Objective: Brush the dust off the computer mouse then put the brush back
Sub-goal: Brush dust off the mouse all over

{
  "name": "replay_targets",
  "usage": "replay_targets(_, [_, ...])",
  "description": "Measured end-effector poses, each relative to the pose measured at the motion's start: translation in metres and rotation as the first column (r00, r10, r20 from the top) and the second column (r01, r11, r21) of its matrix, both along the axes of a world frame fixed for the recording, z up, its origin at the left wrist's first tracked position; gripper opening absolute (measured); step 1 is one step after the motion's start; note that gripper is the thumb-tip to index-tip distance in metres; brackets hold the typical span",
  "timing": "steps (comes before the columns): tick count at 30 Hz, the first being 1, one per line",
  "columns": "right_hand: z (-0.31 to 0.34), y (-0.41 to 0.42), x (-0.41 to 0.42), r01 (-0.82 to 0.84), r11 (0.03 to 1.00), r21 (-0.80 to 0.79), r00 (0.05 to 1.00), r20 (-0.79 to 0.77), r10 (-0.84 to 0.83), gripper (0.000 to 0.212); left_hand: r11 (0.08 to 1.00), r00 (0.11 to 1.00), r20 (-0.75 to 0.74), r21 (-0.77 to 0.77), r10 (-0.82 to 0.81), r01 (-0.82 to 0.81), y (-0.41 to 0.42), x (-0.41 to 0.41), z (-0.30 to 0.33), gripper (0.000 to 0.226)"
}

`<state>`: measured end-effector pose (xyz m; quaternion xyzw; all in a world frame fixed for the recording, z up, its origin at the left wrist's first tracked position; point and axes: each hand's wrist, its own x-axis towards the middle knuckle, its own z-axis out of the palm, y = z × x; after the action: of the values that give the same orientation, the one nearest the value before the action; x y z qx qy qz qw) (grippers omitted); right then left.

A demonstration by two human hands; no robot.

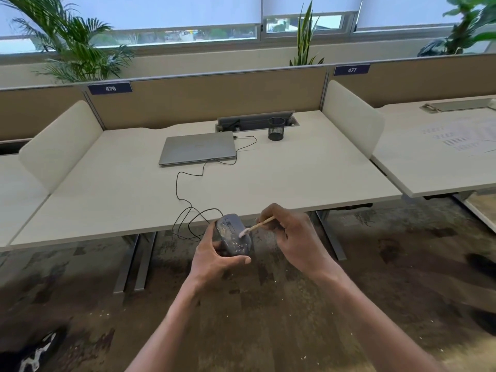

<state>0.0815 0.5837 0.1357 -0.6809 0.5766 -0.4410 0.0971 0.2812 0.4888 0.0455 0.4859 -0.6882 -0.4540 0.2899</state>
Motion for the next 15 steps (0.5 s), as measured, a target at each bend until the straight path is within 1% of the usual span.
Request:
replay_targets(3, [-0.005,0.004,0.003,-0.054,0.998,0.011,0.992,-0.115,0.055,0.022,1.0,1.0,-0.005,0.0,0.014,-0.014,-0.001,-0.002,0.002,0.122])
replay_targets(5, [-0.008,0.007,0.002,-0.049,0.998,0.034,0.988,-0.145,0.054,0.02,1.0,1.0,-0.01,-0.008,0.026,-0.026,-0.002,-0.001,0.002,0.122])
replay_targets(7, [-0.008,0.008,0.001,-0.014,1.0,0.02,0.996,-0.088,0.016,0.019,0.999,0.999,-0.003,-0.022,0.033,-0.033,-0.003,0.0,0.001,0.124])
replay_targets(9, [-0.004,0.007,0.002,0.048,0.999,-0.026,0.998,0.036,-0.047,0.019,0.999,0.999,-0.002,-0.033,0.038,-0.038,-0.003,-0.001,0.001,0.124])
replay_targets(11, [-0.002,0.006,0.005,0.105,0.993,-0.045,0.988,0.122,-0.099,0.02,0.998,0.999,-0.006,-0.038,0.042,-0.043,-0.004,-0.002,0.0,0.126])
replay_targets(15, [-0.01,0.006,0.019,0.183,0.983,0.002,0.972,0.152,-0.181,0.016,0.999,0.999,-0.031,-0.007,0.04,-0.04,-0.005,-0.004,-0.002,0.132])
